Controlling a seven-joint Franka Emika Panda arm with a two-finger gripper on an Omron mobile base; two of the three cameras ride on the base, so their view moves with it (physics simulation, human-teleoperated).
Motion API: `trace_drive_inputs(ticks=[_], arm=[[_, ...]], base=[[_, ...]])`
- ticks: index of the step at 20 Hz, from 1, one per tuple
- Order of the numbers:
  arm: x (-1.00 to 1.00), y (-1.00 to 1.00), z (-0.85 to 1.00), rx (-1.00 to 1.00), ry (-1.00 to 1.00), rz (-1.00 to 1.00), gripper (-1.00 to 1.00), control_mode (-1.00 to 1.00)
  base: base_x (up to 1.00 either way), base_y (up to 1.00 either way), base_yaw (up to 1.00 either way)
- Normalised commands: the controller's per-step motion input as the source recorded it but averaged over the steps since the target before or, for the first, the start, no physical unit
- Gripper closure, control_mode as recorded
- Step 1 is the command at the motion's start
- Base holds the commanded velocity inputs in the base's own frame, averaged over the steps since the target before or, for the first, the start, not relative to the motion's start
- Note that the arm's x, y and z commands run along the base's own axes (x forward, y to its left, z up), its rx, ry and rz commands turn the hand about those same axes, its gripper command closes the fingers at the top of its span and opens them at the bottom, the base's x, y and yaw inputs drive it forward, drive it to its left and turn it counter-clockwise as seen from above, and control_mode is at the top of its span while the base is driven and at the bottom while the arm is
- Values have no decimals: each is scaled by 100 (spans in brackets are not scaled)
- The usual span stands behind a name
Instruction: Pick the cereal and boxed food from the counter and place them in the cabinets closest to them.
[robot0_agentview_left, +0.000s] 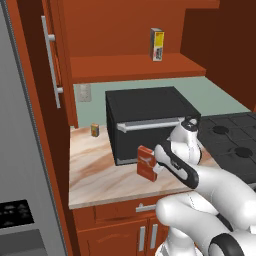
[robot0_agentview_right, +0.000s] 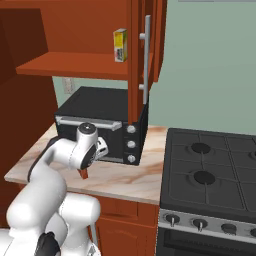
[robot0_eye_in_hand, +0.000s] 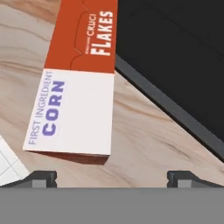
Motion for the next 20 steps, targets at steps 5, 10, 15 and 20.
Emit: trace_drive_inputs(ticks=[5,10,15,20], arm=[[8,0,-9,5,-2,2,-100,-100],[4,0,0,11,0,0,-100,-100],[0,0,-2,8,0,0,-100,-100],[4,13,-3,3,0,0,-100,-100]], base=[[0,0,0],[0,0,0],[0,0,0],[0,0,0]])
